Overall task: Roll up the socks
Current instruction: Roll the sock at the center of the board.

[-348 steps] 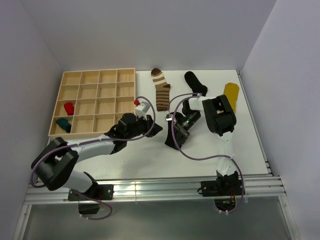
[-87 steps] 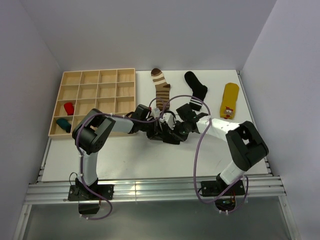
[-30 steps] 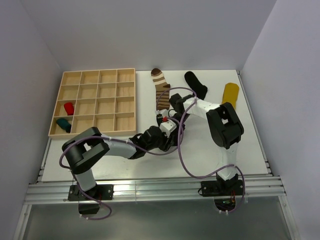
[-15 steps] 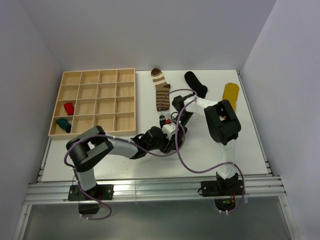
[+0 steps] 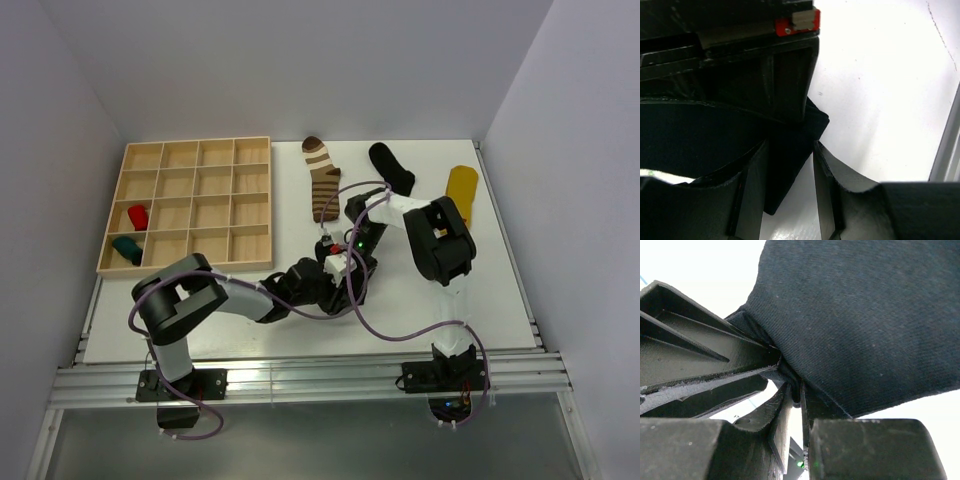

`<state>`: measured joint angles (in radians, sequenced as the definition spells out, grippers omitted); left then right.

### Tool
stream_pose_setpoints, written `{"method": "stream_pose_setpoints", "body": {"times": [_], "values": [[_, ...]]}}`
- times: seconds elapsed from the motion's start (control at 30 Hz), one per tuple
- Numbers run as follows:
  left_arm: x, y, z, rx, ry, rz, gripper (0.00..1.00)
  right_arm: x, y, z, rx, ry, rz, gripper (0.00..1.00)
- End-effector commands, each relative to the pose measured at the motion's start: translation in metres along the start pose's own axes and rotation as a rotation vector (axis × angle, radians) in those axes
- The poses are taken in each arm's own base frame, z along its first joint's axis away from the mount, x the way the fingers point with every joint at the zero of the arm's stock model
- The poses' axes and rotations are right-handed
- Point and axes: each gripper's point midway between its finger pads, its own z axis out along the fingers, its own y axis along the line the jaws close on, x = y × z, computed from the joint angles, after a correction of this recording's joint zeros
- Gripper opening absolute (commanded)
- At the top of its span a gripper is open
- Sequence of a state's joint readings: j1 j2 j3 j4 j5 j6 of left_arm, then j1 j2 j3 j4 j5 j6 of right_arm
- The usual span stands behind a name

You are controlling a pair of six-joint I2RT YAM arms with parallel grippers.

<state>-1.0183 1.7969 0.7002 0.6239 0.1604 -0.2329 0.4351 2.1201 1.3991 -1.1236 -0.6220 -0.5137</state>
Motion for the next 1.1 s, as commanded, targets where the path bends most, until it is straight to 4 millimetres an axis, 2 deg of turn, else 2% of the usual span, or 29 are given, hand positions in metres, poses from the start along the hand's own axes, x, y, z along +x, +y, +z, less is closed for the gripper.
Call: {"method": "stream_pose_setpoints", "body": {"times": [0.0,0.27,0.5,0.67,0.77,0.87,1.03,1.07], "values": [[0.024,-0.016,-0.007,0.053,0.084,-0.001,0.45,-0.003,-0.045,0.006,0.158,0.034,-0.053,0.17],[0.045,-0.020,-0.005,0.027,0.147,0.044,0.44,-0.002,-0.046,0.006,0.152,0.047,-0.043,0.17],[0.059,-0.012,-0.005,-0.025,0.183,0.067,0.42,-0.003,-0.045,0.005,0.146,0.052,-0.039,0.18],[0.067,-0.011,-0.002,-0.039,0.215,0.075,0.36,-0.004,-0.045,0.005,0.143,0.054,-0.035,0.19],[0.073,-0.012,-0.001,-0.030,0.242,0.065,0.27,-0.006,-0.045,0.004,0.148,0.045,-0.037,0.19],[0.079,-0.017,-0.001,-0.003,0.273,0.042,0.14,-0.010,-0.045,0.003,0.158,0.024,-0.043,0.21],[0.086,-0.029,-0.007,0.078,0.319,-0.069,0.01,-0.015,-0.040,-0.002,0.164,-0.026,-0.056,0.34],[0.086,-0.025,-0.009,0.080,0.324,-0.101,0.00,-0.021,-0.042,-0.005,0.178,-0.055,-0.059,0.40]]}}
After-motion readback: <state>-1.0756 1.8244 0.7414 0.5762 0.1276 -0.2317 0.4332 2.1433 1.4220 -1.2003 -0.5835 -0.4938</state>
